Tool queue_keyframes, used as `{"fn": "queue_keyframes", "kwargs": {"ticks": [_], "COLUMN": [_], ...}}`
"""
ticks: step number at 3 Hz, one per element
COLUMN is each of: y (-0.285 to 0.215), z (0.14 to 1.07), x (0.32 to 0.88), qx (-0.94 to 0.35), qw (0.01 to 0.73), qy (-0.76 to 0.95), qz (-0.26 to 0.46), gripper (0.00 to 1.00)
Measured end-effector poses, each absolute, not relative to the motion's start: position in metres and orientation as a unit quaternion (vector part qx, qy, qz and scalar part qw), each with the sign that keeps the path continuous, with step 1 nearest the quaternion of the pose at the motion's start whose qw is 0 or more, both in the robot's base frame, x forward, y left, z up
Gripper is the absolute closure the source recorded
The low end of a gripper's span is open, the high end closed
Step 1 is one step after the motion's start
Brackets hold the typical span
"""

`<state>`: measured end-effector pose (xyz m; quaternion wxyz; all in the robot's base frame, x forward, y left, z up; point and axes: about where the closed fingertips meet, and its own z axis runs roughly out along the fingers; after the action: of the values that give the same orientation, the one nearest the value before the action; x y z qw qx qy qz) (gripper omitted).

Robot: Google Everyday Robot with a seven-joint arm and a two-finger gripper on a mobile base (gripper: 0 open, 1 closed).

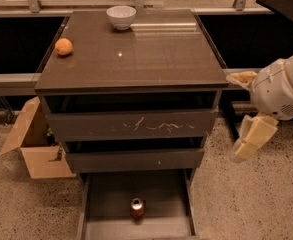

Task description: Pick coke can from bottom drawer and place on counter

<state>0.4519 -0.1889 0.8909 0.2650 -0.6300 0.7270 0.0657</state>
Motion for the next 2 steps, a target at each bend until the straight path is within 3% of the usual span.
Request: {"fn": "queue_keyframes", "kwargs": {"ticks": [2], "y": [-0.1696], "z": [0.8503], "x": [0.4562], "qx": [-0.638], "qw": [0.290], "qy": [0.705], "qz": [0.110], "gripper": [0.00]}}
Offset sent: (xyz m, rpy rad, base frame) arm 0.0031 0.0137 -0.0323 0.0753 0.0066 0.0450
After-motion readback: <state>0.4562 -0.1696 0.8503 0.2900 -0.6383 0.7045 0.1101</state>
